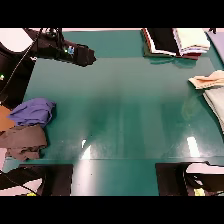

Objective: Fold the shirts.

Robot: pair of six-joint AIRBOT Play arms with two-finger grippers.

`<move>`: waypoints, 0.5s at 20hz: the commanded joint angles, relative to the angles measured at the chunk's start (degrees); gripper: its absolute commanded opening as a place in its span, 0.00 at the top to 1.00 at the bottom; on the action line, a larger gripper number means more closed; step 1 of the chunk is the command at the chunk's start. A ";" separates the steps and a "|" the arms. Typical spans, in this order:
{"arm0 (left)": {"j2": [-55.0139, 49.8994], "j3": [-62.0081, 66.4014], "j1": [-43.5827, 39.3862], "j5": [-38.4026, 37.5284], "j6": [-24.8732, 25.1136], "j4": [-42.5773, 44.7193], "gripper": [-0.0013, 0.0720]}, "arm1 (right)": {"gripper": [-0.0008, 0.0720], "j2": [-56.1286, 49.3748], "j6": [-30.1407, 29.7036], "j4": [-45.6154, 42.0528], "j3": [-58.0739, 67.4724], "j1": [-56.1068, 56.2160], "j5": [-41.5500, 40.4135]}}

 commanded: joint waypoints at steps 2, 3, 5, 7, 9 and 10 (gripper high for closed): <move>-0.02 0.00 -0.04 -0.02 -0.35 -0.02 0.96 | 0.97 -2.54 0.00 -0.68 10.56 -1.22 2.99; -0.02 0.00 -0.04 -0.02 -0.33 -0.02 0.96 | 0.97 -2.47 0.02 -1.84 12.20 -1.22 3.48; -0.02 0.00 -0.02 -0.07 -0.31 0.00 0.96 | 0.97 -2.47 0.04 -4.20 14.67 -1.22 5.27; -0.02 0.00 -0.02 -0.50 -0.17 0.00 0.96 | 0.97 -2.16 0.07 -5.68 15.13 -1.22 7.10; -0.02 0.00 -0.04 -0.96 -0.13 0.07 0.96 | 0.97 -1.40 0.11 -7.67 15.10 -1.22 8.39; -0.02 0.00 -0.04 -1.01 -0.13 0.07 0.95 | 0.97 -0.85 0.11 -9.05 15.08 -1.22 8.96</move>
